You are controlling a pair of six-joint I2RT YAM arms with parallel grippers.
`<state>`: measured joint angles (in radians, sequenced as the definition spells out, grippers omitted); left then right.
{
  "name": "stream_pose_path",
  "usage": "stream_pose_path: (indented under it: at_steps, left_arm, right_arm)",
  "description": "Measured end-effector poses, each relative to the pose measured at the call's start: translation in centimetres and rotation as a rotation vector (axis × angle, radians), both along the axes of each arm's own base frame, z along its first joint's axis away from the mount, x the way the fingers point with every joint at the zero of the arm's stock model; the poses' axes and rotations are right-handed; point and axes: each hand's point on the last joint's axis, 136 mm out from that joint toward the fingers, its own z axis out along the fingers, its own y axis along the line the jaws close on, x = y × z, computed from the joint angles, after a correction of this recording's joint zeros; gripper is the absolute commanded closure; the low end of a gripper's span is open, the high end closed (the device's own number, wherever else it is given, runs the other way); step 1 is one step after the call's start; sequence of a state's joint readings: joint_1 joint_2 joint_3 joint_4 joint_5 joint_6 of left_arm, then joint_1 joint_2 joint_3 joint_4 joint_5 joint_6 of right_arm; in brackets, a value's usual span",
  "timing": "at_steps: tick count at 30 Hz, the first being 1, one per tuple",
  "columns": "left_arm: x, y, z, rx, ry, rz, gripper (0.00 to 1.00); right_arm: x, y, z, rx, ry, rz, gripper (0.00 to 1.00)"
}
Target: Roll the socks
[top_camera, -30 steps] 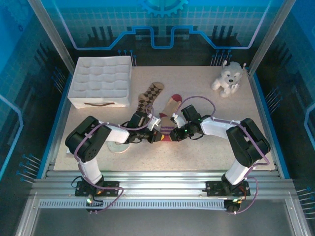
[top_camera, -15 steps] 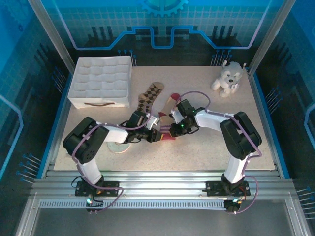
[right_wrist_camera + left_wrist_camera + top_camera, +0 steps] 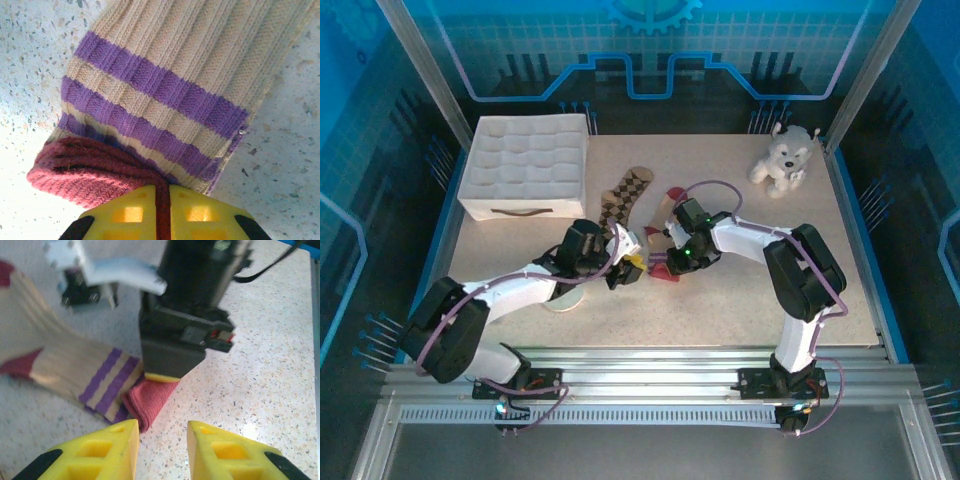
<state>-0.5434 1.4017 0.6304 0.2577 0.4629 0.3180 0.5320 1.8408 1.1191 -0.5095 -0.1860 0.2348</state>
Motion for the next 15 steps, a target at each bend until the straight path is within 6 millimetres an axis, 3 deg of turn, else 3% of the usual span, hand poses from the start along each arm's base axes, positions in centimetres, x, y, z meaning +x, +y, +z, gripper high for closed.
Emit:
stream_pose_path:
  at_steps: [2, 6, 15]
  left_arm:
    - [-1.0, -0.9, 0.3, 0.041, -0.104, -0.081, 0.67]
    - [-2.4, -2.0, -0.9, 0.161, -0.268, -0.214, 0.69]
    - [-0.7, -2.3, -5.4, 0.387, -0.442, -0.338, 0.68]
  right_arm:
    - [0.0, 0.0, 0.0, 0.001, 0.0, 0.001, 0.89]
    - [0.0, 0.1, 0.0, 0.003, 0.002, 0.004, 0.87]
    - [-0.1, 0.2, -0.1, 0.001, 0.016, 0.018, 0.85]
